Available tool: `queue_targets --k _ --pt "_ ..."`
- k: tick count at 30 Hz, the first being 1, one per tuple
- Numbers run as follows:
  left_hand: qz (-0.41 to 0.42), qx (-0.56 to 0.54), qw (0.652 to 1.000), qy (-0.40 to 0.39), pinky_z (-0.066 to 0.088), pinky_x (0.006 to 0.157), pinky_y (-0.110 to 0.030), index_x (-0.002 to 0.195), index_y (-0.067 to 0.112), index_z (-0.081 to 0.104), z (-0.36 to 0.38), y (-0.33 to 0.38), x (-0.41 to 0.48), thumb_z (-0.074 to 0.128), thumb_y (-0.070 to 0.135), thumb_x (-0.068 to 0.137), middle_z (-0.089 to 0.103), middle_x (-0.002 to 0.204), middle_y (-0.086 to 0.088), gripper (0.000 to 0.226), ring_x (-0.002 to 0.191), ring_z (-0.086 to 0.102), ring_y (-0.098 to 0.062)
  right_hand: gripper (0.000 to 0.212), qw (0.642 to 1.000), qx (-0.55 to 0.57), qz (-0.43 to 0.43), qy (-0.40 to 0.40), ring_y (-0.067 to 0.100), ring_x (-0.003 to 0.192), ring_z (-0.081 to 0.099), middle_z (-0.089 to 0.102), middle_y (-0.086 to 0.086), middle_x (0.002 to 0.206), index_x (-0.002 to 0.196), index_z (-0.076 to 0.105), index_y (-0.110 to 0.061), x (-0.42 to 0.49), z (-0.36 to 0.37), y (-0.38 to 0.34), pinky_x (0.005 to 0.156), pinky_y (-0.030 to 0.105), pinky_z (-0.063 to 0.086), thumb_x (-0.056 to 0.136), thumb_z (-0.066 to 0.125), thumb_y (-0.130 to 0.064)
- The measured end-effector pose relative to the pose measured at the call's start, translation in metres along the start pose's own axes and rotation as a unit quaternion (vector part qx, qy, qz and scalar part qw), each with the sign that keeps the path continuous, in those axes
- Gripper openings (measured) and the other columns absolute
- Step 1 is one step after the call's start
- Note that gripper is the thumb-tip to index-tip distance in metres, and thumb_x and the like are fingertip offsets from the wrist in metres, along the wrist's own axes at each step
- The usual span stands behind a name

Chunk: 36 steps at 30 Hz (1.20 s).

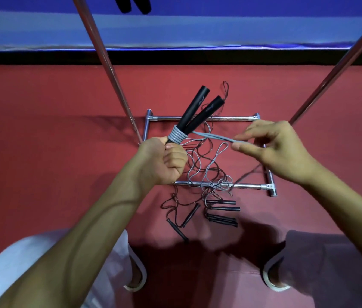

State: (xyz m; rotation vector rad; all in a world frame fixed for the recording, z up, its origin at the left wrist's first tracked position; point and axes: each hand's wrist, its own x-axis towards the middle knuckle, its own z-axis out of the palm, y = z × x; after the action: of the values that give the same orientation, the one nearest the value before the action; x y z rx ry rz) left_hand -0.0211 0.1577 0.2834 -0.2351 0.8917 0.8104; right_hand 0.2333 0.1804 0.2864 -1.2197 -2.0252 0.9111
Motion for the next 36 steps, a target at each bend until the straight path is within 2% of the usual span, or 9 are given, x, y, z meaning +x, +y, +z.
queue_targets --k 4,8,9,13,19,25,29,33,36 --pt "-0.009 -0.003 1.0 -0.009 0.011 0.028 -0.021 0.052 0.019 0.03 0.001 0.0 0.001 0.026 0.037 0.107 0.02 0.041 0.005 0.058 0.026 0.02 -0.009 0.02 0.984 0.15 0.095 -0.034 0.008 0.056 0.058 0.069 0.005 0.069 0.081 0.078 -0.012 0.002 -0.004 0.002 0.053 0.027 0.047 0.097 0.066 -0.012" --pt "-0.013 0.006 1.0 -0.007 0.011 0.028 -0.02 0.054 0.019 0.029 0.001 -0.002 0.001 0.027 0.036 0.107 0.021 0.041 0.005 0.056 0.026 0.021 -0.009 0.021 0.728 0.517 0.439 -0.103 0.001 0.041 0.04 0.054 -0.005 0.067 0.098 0.073 -0.002 0.009 -0.005 0.001 0.038 0.012 0.034 0.089 0.058 -0.014" --pt "-0.013 0.006 1.0 -0.005 0.011 0.028 -0.02 0.054 0.019 0.029 0.002 -0.003 0.001 0.028 0.036 0.107 0.021 0.041 0.005 0.055 0.026 0.021 -0.009 0.022 0.707 0.533 0.452 -0.105 0.001 0.037 0.036 0.055 -0.005 0.068 0.102 0.07 -0.002 0.01 -0.006 0.004 0.035 0.011 0.029 0.089 0.056 -0.012" --pt "-0.018 -0.011 1.0 0.001 0.012 0.028 -0.021 0.054 0.018 0.03 0.002 -0.003 0.002 0.026 0.037 0.108 0.021 0.041 0.005 0.058 0.026 0.021 -0.01 0.033 0.846 0.39 0.351 -0.096 0.003 0.037 0.026 0.058 0.005 0.067 0.128 0.064 -0.013 0.01 -0.001 0.006 0.034 0.013 0.019 0.1 0.05 -0.002" --pt "-0.006 -0.025 0.999 0.018 0.01 0.026 -0.02 0.053 0.018 0.03 0.0 0.0 -0.002 0.025 0.042 0.109 0.02 0.042 0.005 0.061 0.025 0.02 -0.009 0.016 0.993 0.082 0.064 -0.049 0.014 0.052 0.042 0.06 0.002 0.059 0.107 0.08 -0.019 0.002 0.007 0.003 0.048 0.025 0.035 0.093 0.074 -0.015" --pt "-0.006 -0.031 0.999 0.021 0.01 0.026 -0.02 0.054 0.018 0.03 0.0 -0.001 -0.003 0.026 0.042 0.109 0.02 0.041 0.005 0.06 0.025 0.02 -0.009 0.017 0.951 -0.233 -0.177 0.101 0.019 0.067 0.074 0.08 0.003 0.086 0.102 0.082 -0.013 -0.004 0.012 0.014 0.065 0.023 0.052 0.091 0.075 -0.024" --pt "-0.005 -0.03 0.999 0.018 0.01 0.028 -0.019 0.055 0.019 0.031 0.002 -0.001 -0.004 0.026 0.036 0.108 0.021 0.042 0.005 0.056 0.026 0.02 -0.009 0.028 0.997 0.014 0.071 -0.011 0.018 0.065 0.075 0.077 0.005 0.074 0.087 0.075 -0.001 0.0 0.015 0.007 0.065 0.03 0.061 0.101 0.062 -0.022" --pt "-0.001 -0.038 0.999 0.026 0.013 0.025 -0.021 0.058 0.02 0.031 0.0 0.0 -0.001 0.023 0.025 0.108 0.021 0.044 0.006 0.051 0.027 0.02 -0.008 0.014 0.74 0.503 0.432 -0.113 0.035 0.092 0.076 0.076 0.009 0.08 0.089 0.07 -0.005 0.007 0.011 -0.008 0.063 0.036 0.064 0.087 0.061 -0.016" --pt "0.01 -0.062 0.997 0.033 0.013 0.026 -0.021 0.054 0.018 0.032 -0.001 0.001 -0.001 0.025 0.027 0.107 0.022 0.044 0.005 0.054 0.027 0.02 -0.009 0.011 0.72 0.505 0.453 -0.147 0.026 0.073 0.076 0.068 0.0 0.069 0.092 0.067 -0.01 0.008 0.013 -0.004 0.055 0.03 0.061 0.088 0.059 -0.016"
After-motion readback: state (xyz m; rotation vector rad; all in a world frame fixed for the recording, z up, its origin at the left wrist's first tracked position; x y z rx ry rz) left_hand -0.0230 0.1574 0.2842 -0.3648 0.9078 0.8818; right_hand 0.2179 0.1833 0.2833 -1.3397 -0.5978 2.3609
